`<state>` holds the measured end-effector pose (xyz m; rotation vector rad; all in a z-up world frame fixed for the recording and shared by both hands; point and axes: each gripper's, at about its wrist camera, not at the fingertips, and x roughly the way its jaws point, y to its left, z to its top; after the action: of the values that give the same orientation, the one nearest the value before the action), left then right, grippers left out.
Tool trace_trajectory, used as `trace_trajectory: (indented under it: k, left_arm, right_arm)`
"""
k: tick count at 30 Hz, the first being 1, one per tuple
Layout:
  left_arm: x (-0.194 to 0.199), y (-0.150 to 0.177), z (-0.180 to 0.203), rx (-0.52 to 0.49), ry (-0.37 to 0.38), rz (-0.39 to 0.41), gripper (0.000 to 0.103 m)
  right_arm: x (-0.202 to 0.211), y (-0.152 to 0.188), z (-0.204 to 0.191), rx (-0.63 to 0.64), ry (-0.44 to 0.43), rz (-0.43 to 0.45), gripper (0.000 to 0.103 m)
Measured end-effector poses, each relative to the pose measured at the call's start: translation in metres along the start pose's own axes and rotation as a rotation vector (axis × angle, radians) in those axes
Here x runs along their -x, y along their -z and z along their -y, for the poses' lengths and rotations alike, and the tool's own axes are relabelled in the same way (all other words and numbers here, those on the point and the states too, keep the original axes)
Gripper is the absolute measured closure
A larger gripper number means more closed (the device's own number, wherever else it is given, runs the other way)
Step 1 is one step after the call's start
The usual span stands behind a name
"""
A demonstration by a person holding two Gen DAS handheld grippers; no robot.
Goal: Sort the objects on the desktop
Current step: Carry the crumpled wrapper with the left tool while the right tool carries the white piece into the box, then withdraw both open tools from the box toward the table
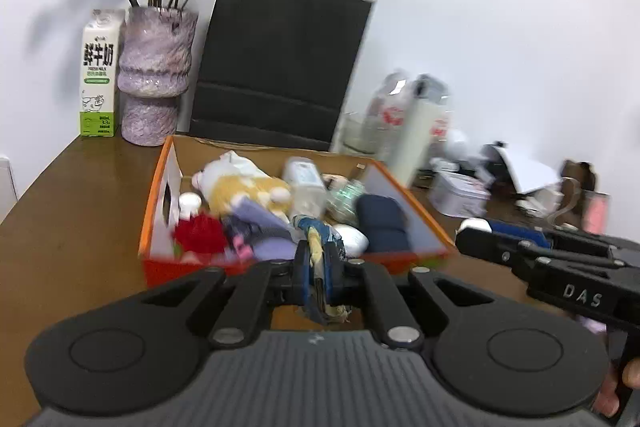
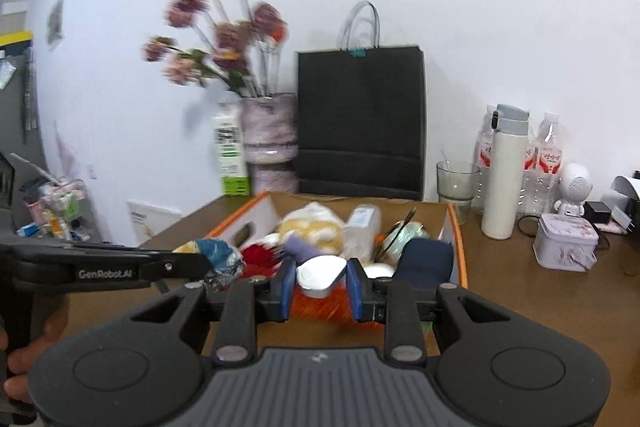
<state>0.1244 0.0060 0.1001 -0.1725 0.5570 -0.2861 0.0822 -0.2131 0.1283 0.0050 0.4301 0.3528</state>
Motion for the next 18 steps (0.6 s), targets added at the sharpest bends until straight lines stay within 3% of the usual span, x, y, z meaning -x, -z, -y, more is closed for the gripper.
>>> trace_trajectory:
  k: [2,6,7,8,10,11,15,18]
  left_arm:
    - [-0.034,-0.014,-0.003,-0.012,-0.015,-0.035,0.096]
    - [-0.098,-0.020,-0.018,0.058,0.008,-0.132,0.095]
    - [-0.107,-0.017,-0.020,0.056,0.014,-0.142,0.092]
    - [-0.112,-0.015,-0.022,0.045,0.026,-0.137,0.080]
    - [-0.117,-0.011,-0.023,0.012,0.027,-0.120,0.061]
    - [-0.116,-0.010,-0.023,-0.009,0.009,-0.105,0.052]
    - [-0.103,-0.010,-0.025,-0.036,-0.006,-0.087,0.046]
    - [-0.075,-0.008,-0.023,-0.018,-0.042,-0.051,0.040]
  right_arm:
    - [-0.039,-0.012,0.017,-0.044,-0.001,-0.059,0.077]
    - [-0.109,-0.024,0.045,-0.144,-0.075,-0.159,0.077]
    - [-0.123,-0.024,0.049,-0.164,-0.090,-0.173,0.076]
    - [-0.136,-0.023,0.052,-0.181,-0.111,-0.187,0.073]
    - [-0.158,-0.017,0.062,-0.245,-0.107,-0.226,0.056]
    - [-0.164,-0.015,0.065,-0.271,-0.101,-0.236,0.057]
    - [-0.161,-0.009,0.072,-0.279,-0.076,-0.216,0.054]
    - [-0.141,-0.010,0.071,-0.242,-0.025,-0.201,0.043]
